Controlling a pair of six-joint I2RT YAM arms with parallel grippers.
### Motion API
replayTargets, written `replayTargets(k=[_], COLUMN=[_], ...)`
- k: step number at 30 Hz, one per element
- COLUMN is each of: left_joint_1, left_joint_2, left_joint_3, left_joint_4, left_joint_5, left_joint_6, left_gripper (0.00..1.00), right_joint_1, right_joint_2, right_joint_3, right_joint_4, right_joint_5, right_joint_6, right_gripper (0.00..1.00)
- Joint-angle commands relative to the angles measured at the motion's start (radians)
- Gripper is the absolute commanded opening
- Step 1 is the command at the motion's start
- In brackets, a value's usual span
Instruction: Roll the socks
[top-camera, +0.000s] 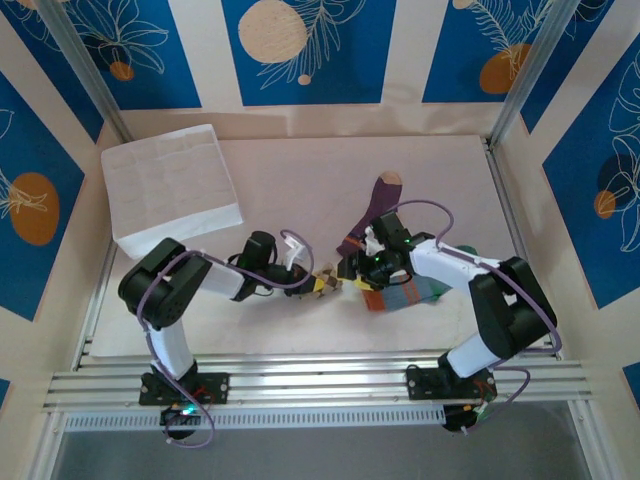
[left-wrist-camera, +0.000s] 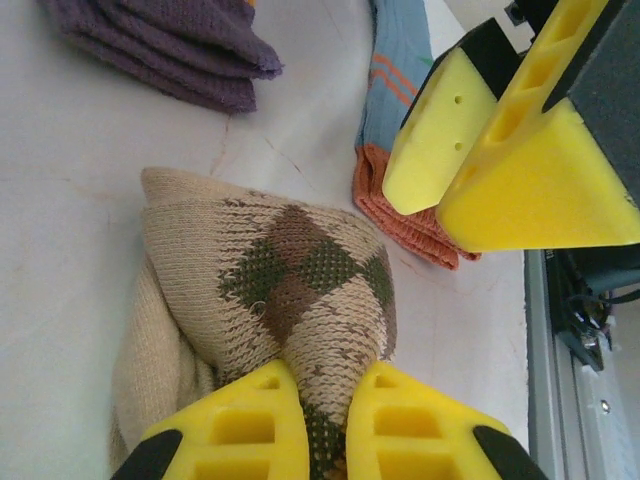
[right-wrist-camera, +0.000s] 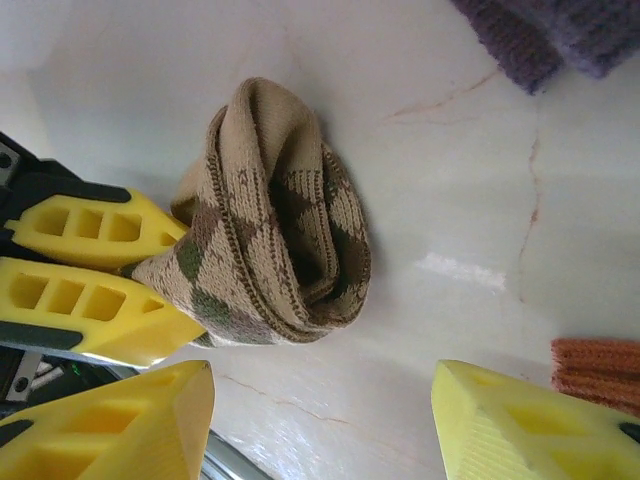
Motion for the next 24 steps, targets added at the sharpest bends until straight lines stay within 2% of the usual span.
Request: replayTargets(k=[1, 8, 14, 19, 24], left_joint_1=[0.019, 0.029, 0.040, 0.042, 0.043], left_joint_2=[0.058, 0.062, 0.088, 0.097, 0.099], left_joint_3=[-0.036, -0.044, -0.034, -0.029, -0.020], left_joint_4=[-0.068, -0.132, -0.154, -0.170, -0.195], left_joint_5=[-0.061, -0.106, -0.080, -0.078, -0.081], left_joint_6=[-0.040, -0.042, -0.092, -0.107, -0.119], left_gripper=[0.00, 0.00, 0.00, 0.00, 0.00], right_joint_1=[0.016, 0.069, 0.112, 0.124, 0.132], right_joint_2=[-0.045, -0.028, -0.002, 0.008, 0.031], right_joint_3=[-0.034, -0.060, -0.068, -0.074, -0.068], right_joint_4=[0.082, 0.150, 0.194, 0.215, 0.207], right_joint_5=[0.010, 0.060, 0.098, 0.135, 0.168], right_joint_6=[0.143, 0.282, 0.360, 0.422, 0.461], right_gripper=[0.60, 0.55, 0.52, 0.59, 0.61])
